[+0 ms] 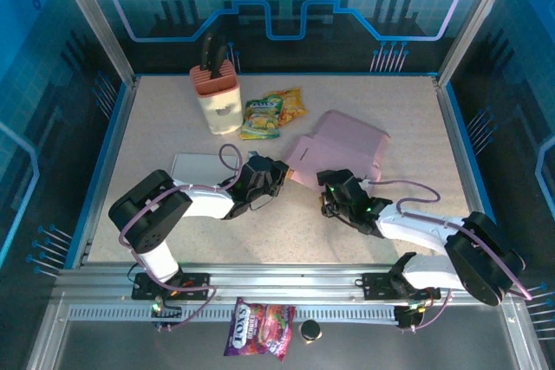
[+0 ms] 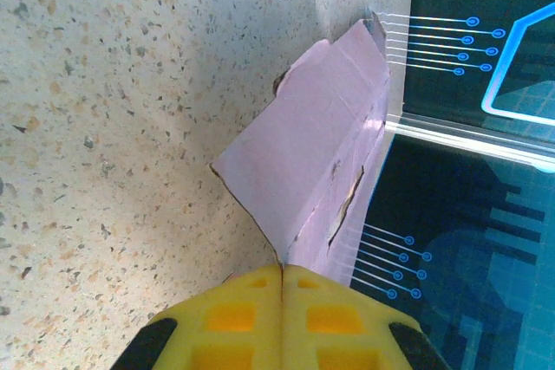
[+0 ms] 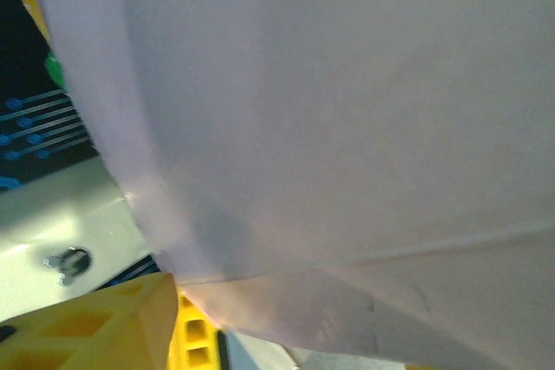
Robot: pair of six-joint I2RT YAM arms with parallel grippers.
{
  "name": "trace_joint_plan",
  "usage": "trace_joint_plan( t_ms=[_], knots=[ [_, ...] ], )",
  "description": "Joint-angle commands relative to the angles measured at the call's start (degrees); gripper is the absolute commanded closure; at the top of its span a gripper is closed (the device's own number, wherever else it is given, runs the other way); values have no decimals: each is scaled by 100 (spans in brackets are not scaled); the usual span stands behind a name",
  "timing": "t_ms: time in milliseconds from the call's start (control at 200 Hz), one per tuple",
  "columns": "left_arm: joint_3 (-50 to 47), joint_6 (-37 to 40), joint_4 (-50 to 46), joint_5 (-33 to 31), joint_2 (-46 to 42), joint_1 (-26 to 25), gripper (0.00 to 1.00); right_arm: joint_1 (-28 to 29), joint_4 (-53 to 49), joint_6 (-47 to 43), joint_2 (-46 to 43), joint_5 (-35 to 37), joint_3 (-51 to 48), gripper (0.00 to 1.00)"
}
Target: Fold the paper box
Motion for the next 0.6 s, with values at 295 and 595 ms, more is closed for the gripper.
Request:
trace_joint_plan(
  t_ms=[295, 595],
  knots=[
    [226, -106, -80, 18, -73, -118, 100, -140, 95, -321, -440, 389, -69, 79],
    [292, 34, -606, 227, -591, -168, 56, -683, -713, -1015, -783, 53, 504, 100]
  ],
)
